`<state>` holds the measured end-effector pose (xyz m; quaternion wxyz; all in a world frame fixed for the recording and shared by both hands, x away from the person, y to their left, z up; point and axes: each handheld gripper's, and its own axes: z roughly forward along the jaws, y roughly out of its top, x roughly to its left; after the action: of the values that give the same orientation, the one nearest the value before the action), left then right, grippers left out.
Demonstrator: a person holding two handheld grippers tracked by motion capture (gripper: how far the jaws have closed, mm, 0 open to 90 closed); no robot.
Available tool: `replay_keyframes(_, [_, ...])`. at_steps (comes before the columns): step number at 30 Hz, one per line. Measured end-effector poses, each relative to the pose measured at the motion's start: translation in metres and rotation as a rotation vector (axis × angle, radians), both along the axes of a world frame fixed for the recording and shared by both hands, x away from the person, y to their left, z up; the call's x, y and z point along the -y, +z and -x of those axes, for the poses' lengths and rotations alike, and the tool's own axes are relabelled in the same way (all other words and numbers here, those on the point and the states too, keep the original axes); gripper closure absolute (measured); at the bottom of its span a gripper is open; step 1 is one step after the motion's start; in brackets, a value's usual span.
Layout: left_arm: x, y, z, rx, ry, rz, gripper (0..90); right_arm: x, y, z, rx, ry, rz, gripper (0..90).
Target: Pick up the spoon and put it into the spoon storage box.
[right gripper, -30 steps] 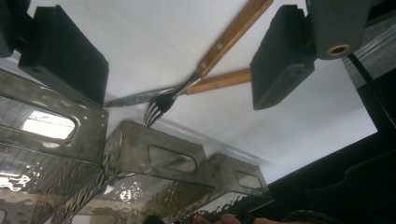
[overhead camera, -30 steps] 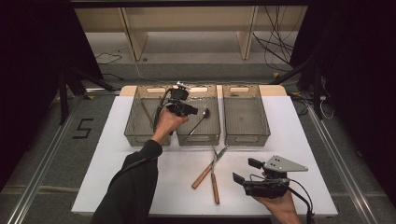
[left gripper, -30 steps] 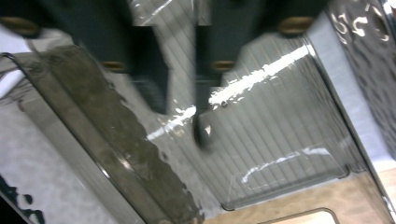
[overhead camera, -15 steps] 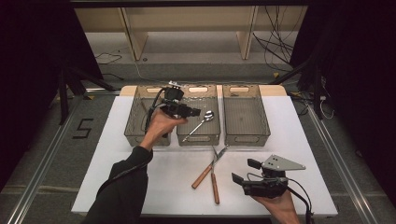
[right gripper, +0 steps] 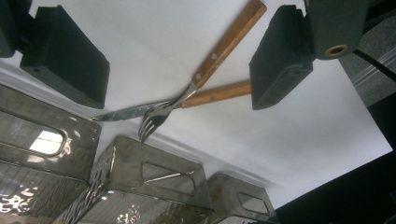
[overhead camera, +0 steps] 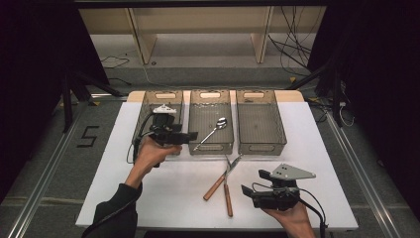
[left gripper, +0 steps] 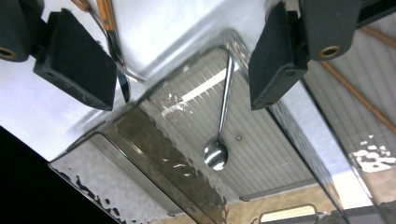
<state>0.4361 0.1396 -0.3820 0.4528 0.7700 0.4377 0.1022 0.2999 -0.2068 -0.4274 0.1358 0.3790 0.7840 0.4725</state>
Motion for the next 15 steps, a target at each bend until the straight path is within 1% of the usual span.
replay_keyframes(3, [-0.007, -0.005, 0.013, 0.008, -0.004, 0.015, 23.0, -0.003, 0.001, 0.0, -0.007, 0.002, 0.01, 20.7])
replay_keyframes(5, [-0.011, -0.01, 0.022, 0.011, -0.011, 0.006, 22.4, -0.005, 0.0, -0.001, -0.014, 0.006, 0.017, 20.9])
replay_keyframes(6, [-0.014, -0.012, 0.025, 0.01, -0.01, 0.009, 22.4, -0.006, 0.0, -0.002, -0.017, 0.007, 0.019, 20.9])
replay_keyframes(11, [-0.024, -0.023, 0.042, 0.014, -0.007, 0.015, 21.8, -0.01, -0.002, -0.005, -0.034, 0.014, 0.027, 20.9])
replay_keyframes(13, [-0.028, -0.028, 0.049, 0.011, -0.013, 0.017, 21.6, -0.012, -0.003, -0.005, -0.042, 0.017, 0.031, 20.9])
replay_keyframes(15, [-0.032, -0.033, 0.055, 0.021, -0.014, 0.029, 21.2, -0.014, -0.004, -0.006, -0.046, 0.019, 0.035, 20.9])
